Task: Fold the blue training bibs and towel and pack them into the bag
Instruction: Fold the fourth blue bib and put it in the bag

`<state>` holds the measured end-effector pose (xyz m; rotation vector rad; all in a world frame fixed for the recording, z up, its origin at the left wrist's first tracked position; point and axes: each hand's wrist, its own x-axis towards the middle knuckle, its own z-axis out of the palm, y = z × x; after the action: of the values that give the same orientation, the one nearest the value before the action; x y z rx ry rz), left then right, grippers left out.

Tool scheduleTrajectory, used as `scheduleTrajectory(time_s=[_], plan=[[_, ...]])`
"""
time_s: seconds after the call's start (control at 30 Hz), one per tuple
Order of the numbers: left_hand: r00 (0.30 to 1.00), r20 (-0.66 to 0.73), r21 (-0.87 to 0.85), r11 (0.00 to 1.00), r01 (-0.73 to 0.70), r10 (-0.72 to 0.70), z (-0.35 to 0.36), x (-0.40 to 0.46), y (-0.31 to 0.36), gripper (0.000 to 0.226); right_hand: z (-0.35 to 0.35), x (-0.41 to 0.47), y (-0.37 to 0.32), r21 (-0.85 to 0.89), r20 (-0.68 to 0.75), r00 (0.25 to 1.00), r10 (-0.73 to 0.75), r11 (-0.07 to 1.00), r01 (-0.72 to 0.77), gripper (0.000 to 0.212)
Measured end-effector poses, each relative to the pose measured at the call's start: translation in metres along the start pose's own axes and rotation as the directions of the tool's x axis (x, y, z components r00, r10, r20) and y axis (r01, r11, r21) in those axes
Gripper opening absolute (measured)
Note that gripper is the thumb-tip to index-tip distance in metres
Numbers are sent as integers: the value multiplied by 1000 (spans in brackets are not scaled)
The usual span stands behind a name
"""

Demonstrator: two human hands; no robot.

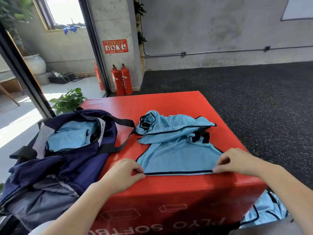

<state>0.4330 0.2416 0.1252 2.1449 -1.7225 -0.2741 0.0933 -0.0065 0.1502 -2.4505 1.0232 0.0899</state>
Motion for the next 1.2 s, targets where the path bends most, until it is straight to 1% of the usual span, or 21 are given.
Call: scheduleTrajectory(time_s=[0.07,0.1,0.23,0.3,0.43,0.53,0.6,0.67,0.8,0.87,0.93,1.0,1.07,1.13,1.2], plan=[[999,-39,25,1000,5,-4,1,5,1,27,2,6,-3,46,-84,996,5,999,-2,31],[998,-60,35,999,5,-3,2,9,2,30,3,9,-5,68,-112,994,2,998,6,33],[991,-132,12,1000,1,1,5,24,9,17,3,25,-20,111,-146,989,-18,993,34,33],[986,-164,-16,1000,-4,1,8,35,13,16,3,35,-27,130,-155,988,-28,990,48,31],[975,-224,-32,999,-6,-1,14,65,19,17,2,61,-42,132,-259,963,-80,984,117,19],[964,-267,-61,998,-20,3,20,89,25,20,2,84,-57,176,-385,910,-154,956,236,6],[955,-297,-86,996,-32,5,24,106,29,20,2,101,-63,153,-440,877,-194,946,286,4],[953,-304,-68,997,-42,19,27,122,32,21,3,119,-62,94,-467,858,-215,953,290,12],[952,-304,21,1000,-21,26,30,150,27,25,2,152,-48,-48,-462,857,-229,971,234,25],[949,-315,52,998,21,-3,27,157,22,28,0,161,-38,-70,-451,868,-209,978,199,28],[952,-302,67,995,72,-48,24,163,14,30,-1,165,-28,-68,-435,881,-188,982,176,28],[957,-279,58,993,101,-81,21,169,5,29,-4,170,-17,-46,-430,887,-172,985,168,23],[966,-247,3,997,75,-72,17,171,0,25,-7,170,-10,12,-443,883,-153,984,177,18],[987,-149,-58,997,52,-60,12,173,-1,26,-10,170,-6,62,-451,883,-134,982,180,16],[997,-57,-37,998,52,-54,9,172,-1,29,-13,166,-3,69,-455,882,-124,982,174,16]])
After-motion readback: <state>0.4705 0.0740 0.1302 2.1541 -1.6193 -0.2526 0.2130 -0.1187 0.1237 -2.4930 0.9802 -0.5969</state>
